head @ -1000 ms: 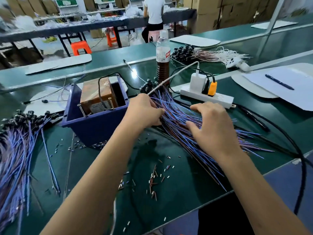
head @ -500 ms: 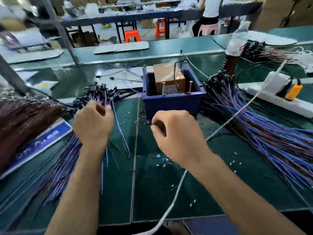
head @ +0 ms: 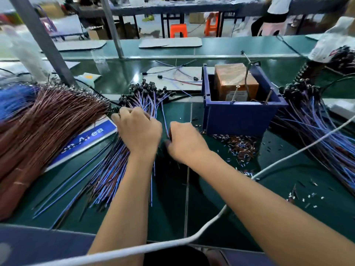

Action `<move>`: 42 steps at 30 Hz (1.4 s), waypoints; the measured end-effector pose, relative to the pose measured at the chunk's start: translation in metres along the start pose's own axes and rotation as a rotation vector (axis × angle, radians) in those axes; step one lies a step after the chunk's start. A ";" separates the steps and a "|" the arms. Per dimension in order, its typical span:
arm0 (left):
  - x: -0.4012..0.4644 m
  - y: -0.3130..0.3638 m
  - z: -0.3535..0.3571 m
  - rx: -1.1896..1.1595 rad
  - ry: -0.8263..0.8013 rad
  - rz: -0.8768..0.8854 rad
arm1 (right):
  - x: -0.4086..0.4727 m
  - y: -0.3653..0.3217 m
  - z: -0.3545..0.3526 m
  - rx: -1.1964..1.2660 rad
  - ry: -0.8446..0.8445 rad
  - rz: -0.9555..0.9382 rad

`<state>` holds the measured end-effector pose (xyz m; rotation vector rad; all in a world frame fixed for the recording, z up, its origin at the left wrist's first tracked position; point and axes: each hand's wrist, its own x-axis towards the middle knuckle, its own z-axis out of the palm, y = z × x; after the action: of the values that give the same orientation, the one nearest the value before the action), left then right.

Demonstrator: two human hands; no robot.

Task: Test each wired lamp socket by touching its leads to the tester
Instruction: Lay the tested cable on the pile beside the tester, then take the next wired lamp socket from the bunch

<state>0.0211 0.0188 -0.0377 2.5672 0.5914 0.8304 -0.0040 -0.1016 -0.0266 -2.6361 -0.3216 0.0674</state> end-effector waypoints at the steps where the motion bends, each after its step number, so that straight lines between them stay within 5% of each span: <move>1: -0.001 0.003 -0.001 -0.132 0.050 0.013 | 0.001 0.001 0.000 0.070 0.052 0.008; 5: -0.006 0.020 -0.006 -0.645 0.063 -0.037 | 0.003 -0.001 -0.001 0.523 0.333 -0.020; 10: -0.018 0.025 -0.013 -0.852 0.015 0.143 | 0.010 -0.009 -0.007 0.951 0.277 0.127; 14: -0.018 0.021 -0.013 -1.119 0.002 0.105 | 0.013 -0.011 -0.010 1.067 0.251 0.144; 22: -0.009 0.019 -0.009 -0.957 0.364 -0.146 | 0.015 -0.023 -0.025 0.927 0.246 0.055; 26: -0.003 0.008 0.002 -0.776 0.279 -0.259 | 0.010 -0.023 -0.037 0.831 0.329 -0.026; 30: 0.000 0.005 0.004 -0.664 0.201 -0.307 | 0.003 -0.025 -0.067 1.219 0.255 -0.142; 33: -0.003 0.007 0.000 -0.615 0.150 -0.263 | -0.003 -0.026 -0.092 1.408 0.205 -0.266; 37: -0.011 0.022 -0.015 -0.539 0.277 -0.045 | -0.009 -0.019 -0.106 1.039 0.319 -0.391; 38: -0.013 0.029 -0.020 -0.684 0.220 -0.005 | -0.010 -0.016 -0.107 0.952 0.316 -0.415; 42: -0.020 0.063 -0.049 -1.525 -0.428 -0.122 | -0.016 -0.002 -0.106 0.623 0.262 -0.452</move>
<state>-0.0067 -0.0336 0.0198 1.1859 -0.0880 0.3529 -0.0085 -0.1525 0.0676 -1.8818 -0.6717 -0.2797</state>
